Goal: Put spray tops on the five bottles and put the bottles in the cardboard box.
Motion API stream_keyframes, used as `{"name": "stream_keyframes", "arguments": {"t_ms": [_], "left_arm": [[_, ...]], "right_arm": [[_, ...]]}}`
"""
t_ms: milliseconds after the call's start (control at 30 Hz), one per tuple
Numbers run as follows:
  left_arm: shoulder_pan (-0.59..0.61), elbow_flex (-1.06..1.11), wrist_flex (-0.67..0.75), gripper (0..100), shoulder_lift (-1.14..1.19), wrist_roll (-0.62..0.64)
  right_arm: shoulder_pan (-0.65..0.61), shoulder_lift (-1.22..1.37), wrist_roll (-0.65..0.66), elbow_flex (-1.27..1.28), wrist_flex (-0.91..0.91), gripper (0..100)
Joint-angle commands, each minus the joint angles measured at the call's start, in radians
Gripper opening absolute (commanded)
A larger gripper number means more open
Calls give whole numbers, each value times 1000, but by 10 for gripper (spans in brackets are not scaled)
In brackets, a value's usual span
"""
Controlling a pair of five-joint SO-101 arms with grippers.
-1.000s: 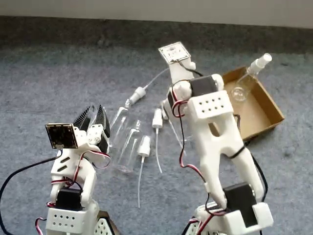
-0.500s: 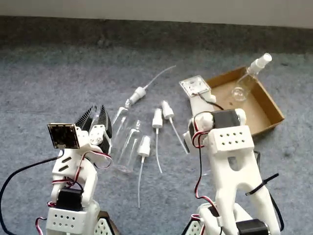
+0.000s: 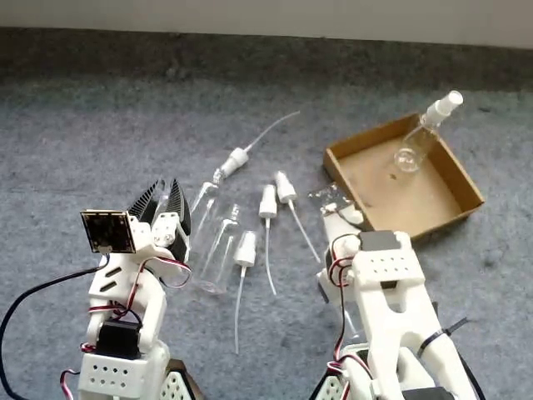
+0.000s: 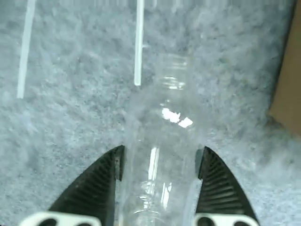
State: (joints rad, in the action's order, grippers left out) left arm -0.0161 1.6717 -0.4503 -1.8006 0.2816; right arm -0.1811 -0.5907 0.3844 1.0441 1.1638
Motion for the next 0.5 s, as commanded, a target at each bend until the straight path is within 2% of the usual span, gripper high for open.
{"name": "stream_keyframes", "arguments": {"t_ms": [0,133,467], "left_arm": [[-22,10,18,53,-19,-12],[-22,10,18,53,-19,-12],[-22,10,18,53,-19,-12]], "right_arm": [[8,-35,40,-2,-21,170],[8,-36,83,4,-21,262],[7,-38,150,-1,-28,266]]}}
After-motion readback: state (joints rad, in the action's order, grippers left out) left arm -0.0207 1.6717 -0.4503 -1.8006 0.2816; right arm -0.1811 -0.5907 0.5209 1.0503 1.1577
